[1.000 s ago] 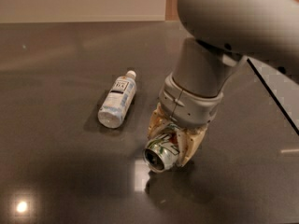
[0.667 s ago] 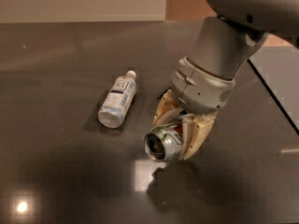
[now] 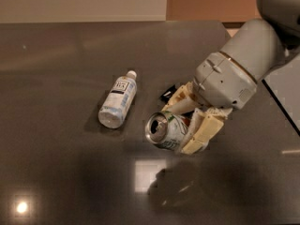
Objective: Place 7up can upright
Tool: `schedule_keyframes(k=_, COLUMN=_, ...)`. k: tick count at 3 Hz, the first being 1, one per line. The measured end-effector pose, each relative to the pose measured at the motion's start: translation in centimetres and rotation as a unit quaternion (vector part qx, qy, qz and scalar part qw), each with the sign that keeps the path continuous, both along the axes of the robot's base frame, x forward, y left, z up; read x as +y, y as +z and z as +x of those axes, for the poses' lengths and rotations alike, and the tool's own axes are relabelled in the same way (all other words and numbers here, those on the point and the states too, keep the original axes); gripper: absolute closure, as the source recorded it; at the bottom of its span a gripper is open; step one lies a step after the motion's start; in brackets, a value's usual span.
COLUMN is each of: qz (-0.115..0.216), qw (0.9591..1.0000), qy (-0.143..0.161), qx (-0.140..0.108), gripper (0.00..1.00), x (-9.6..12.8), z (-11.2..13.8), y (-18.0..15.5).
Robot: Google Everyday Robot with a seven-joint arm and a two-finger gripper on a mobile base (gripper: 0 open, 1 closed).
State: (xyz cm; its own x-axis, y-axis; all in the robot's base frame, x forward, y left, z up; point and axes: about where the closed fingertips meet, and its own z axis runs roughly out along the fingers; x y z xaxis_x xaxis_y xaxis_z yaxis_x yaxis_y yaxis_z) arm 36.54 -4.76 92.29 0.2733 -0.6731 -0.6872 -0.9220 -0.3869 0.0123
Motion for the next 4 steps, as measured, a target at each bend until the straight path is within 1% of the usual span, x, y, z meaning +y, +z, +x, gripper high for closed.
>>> schedule_keyframes(k=1, qz=0.084, qw=0.9943, qy=-0.049, qx=0.043, gripper=1.0, x=-0.1, z=0.1, y=0.7)
schedule_keyframes(k=2, qz=0.162, qw=0.9808, qy=-0.078, qx=0.076, gripper=1.0, x=-0.3, z=0.2, y=1.5)
schedule_keyframes(k=3, qz=0.219, qw=0.9675, qy=-0.087, qx=0.093, gripper=1.0, x=-0.9, z=0.4, y=1.3)
schedule_keyframes(k=4, qz=0.263, qw=0.9542, qy=-0.093, qx=0.108, gripper=1.0, x=-1.6, z=0.7, y=0.3)
